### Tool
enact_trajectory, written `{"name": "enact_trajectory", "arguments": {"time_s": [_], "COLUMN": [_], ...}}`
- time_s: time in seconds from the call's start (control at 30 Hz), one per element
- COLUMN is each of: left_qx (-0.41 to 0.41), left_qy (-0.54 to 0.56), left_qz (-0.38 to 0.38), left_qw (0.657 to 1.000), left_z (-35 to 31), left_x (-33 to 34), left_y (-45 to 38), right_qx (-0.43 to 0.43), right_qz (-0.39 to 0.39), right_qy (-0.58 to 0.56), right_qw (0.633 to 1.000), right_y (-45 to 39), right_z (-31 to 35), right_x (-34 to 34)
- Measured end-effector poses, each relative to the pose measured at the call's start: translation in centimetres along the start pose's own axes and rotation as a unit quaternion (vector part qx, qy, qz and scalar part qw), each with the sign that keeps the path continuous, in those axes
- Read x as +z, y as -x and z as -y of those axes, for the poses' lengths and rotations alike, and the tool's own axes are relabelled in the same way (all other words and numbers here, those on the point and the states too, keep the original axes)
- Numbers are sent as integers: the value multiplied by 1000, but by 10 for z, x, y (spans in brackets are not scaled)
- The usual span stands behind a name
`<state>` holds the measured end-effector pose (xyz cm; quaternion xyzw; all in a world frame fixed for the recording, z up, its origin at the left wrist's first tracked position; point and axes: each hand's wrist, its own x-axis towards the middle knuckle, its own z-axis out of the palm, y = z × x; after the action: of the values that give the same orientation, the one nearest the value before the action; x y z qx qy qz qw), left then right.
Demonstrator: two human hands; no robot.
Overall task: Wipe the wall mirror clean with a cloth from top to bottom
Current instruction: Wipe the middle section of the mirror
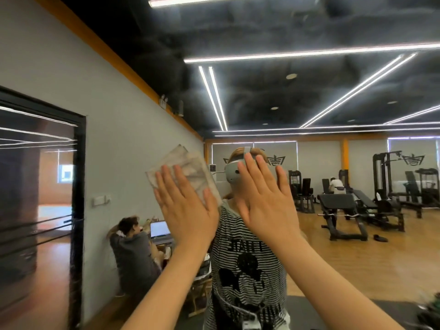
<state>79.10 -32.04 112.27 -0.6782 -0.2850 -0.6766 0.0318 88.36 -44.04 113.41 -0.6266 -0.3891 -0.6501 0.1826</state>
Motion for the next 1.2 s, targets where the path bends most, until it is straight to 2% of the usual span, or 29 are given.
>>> {"name": "enact_trajectory", "arguments": {"time_s": [0.23, 0.4, 0.53, 0.67, 0.9, 1.0, 1.13, 1.2], "left_qx": [21, 11, 6, 2, -7, -53, -184, -177], "left_qy": [-6, 6, 3, -7, 3, 28, 38, 24], "left_qz": [0, 0, -2, 2, -14, -33, -43, -32], "left_qw": [1000, 1000, 1000, 1000, 1000, 998, 981, 983], "left_z": [0, -2, -3, -5, -5, -18, -66, -96], "left_x": [-1, -2, -4, -5, -4, -4, 5, 11], "left_y": [4, 4, 4, 4, 5, 6, 8, 10], "right_qx": [-24, -52, 5, 75, 83, 85, 75, 74], "right_qz": [28, 13, 43, 50, 53, 44, 30, 30], "right_qy": [-7, -1, 40, 18, -12, -19, -28, -29], "right_qw": [999, 999, 998, 996, 995, 995, 996, 996], "right_y": [0, 24, 37, 38, 52, 53, 53, 53], "right_z": [-7, -53, -112, -159, -174, -177, -179, -181], "right_x": [-7, -39, -57, -65, -52, -49, -47, -46]}}
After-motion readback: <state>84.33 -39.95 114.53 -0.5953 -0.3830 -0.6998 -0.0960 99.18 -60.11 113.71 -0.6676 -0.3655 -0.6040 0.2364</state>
